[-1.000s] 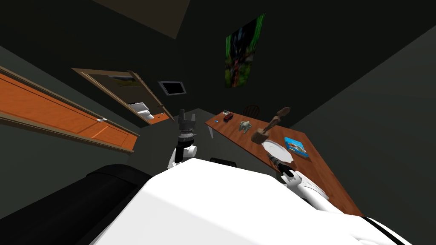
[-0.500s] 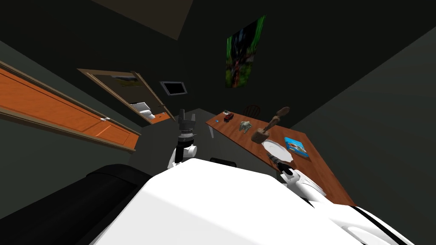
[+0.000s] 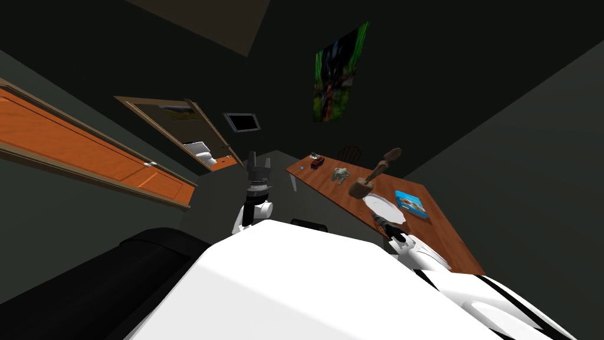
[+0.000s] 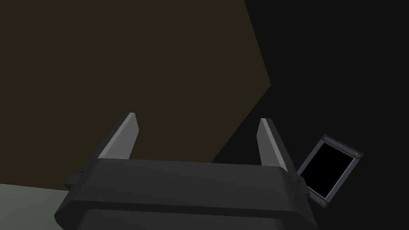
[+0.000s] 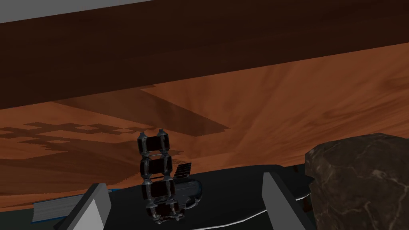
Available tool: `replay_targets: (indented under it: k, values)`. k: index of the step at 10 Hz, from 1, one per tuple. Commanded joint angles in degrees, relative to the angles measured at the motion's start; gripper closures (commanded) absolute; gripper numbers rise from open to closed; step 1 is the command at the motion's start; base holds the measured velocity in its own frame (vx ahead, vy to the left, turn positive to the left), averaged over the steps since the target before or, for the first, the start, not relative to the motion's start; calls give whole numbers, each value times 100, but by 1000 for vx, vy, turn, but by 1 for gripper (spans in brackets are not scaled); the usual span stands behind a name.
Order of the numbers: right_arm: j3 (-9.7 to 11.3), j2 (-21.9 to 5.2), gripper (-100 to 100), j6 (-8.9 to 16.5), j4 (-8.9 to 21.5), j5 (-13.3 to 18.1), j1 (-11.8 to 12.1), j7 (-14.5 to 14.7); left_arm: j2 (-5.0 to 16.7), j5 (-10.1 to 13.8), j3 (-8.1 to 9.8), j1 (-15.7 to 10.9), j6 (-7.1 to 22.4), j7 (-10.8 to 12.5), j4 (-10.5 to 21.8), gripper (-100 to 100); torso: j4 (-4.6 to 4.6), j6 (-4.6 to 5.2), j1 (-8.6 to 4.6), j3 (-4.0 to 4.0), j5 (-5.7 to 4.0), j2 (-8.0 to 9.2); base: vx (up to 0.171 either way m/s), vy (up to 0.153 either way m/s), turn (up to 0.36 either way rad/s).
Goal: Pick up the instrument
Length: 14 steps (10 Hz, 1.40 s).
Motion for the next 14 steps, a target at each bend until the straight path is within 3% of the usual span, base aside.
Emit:
replay_targets:
  k: [1, 2, 3, 4, 8, 9, 10, 11, 12, 14]
  values:
    - [-12, 49, -100, -205, 286, -22, -286, 66, 0, 0, 0, 0, 0, 0, 0, 0, 0, 0, 0, 0, 0, 0, -30, 9, 68]
    - [-12, 49, -100, -205, 569, -22, -288, 66, 0, 0, 0, -1, 0, 0, 0, 0, 2, -5, 5, 2, 1, 4, -41, 7, 54]
    - [-39, 77, -100, -289, 649, -12, -378, 108, 0, 0, 0, 0, 0, 0, 0, 0, 2, 0, 4, 6, 1, 10, -16, 2, 2]
    - [-44, 81, 100, -313, 687, -13, -386, 124, 0, 0, 0, 0, 0, 0, 0, 0, 2, 0, 2, 4, 1, 6, 0, 0, 0]
    - [-44, 80, 100, -308, 684, -13, -384, 122, 0, 0, 0, 0, 0, 0, 0, 0, 0, -1, 2, 0, 1, -1, 0, 0, 0]
    - [-43, 82, 0, -309, 684, -13, -384, 122, 0, 0, 0, 0, 0, 0, 0, 0, 0, -1, 2, 0, 2, -1, 0, 0, 0]
    - [-34, 11, 100, -37, 398, 0, -98, 36, 0, 0, 0, 0, 0, 0, 0, 0, 1, 0, 3, 0, 2, 0, 45, -9, -62]
    - [-34, 11, 100, -37, 88, 0, 9, 36, 0, 0, 0, 1, 0, 0, 0, 0, -6, 13, -3, -4, 1, -5, 47, -5, -60]
    - [-34, 11, 100, -37, 88, 0, 9, 36, 0, 0, 0, 0, 0, 0, 0, 0, -8, 10, -8, -10, -1, -12, 17, -3, -10]
    - [-80, -67, 100, 300, -632, 44, 564, -25, 0, 0, 0, 1, 0, 0, 0, 0, -10, 13, -13, -10, -4, -11, 60, -6, -71]
